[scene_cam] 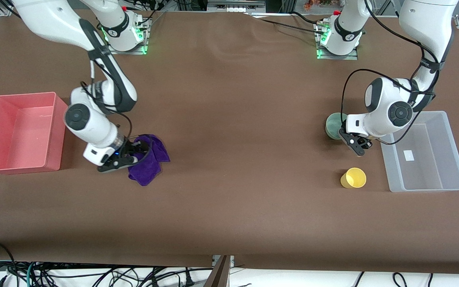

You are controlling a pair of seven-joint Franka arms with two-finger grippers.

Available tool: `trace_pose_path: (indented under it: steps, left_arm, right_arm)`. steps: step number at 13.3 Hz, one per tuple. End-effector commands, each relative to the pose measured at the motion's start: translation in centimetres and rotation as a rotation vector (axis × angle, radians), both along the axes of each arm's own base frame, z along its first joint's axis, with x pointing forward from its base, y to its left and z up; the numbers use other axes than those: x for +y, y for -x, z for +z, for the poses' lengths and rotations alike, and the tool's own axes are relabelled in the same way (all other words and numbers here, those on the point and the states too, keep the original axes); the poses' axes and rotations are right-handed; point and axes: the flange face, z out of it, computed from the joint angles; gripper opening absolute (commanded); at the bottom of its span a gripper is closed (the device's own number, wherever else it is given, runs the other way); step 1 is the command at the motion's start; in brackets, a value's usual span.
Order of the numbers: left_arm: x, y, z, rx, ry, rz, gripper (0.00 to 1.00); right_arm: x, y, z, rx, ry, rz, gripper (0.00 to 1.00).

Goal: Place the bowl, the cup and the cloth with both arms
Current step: 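Grasp the green bowl with the left gripper while the right gripper grasps the cloth, then place the bowl in the clear bin while the right gripper drops the cloth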

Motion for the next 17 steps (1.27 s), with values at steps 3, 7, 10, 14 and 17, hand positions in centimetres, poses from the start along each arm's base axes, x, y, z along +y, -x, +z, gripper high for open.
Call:
trace_pose_path:
  steps: [3, 7, 10, 14, 17]
  left_arm:
    - [0.2, -0.4, 2.1, -0.034, 0.010, -0.063, 0.00]
    - [2.4, -2.5, 10.2, -0.057, 0.010, -0.071, 0.00]
    - [7.4, -5.6, 16.8, -0.031, -0.045, -0.140, 0.00]
    - [18.1, -6.1, 17.3, -0.030, -0.090, -0.251, 0.00]
    - [23.5, -6.7, 13.5, -0.090, -0.134, -0.253, 0.00]
  right_arm:
    - [0.8, 0.3, -3.9, 0.033, -0.007, 0.011, 1.00]
    - [0.8, 0.5, -4.5, 0.046, 0.016, 0.104, 0.43]
    - [0.5, -0.4, -2.1, 0.036, 0.016, 0.093, 0.00]
    - [-5.3, -4.6, 11.1, 0.177, 0.103, 0.031, 0.00]
    - [-15.9, -4.7, 19.0, 0.331, 0.170, 0.083, 0.00]
